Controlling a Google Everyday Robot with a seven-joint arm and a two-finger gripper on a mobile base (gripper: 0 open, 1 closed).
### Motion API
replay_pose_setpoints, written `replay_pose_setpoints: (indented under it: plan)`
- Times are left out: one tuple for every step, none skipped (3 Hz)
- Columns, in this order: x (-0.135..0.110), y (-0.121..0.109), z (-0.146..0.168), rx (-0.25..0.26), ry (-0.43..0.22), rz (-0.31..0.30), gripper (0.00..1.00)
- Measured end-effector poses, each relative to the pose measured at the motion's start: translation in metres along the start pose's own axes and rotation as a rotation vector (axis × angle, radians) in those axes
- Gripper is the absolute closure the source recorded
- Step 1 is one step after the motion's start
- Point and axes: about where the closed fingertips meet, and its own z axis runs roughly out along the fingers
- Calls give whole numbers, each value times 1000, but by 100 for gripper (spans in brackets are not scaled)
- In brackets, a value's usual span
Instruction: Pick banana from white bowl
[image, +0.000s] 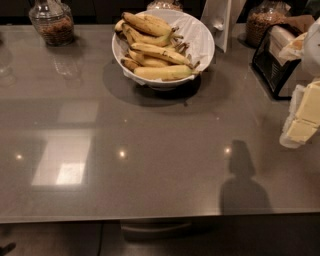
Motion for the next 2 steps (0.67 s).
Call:
replay_pose_setpoints:
  plan:
    - [-2,-1,-1,8,-7,-3,0]
    - [-24,-16,4,19,-135,-28,0]
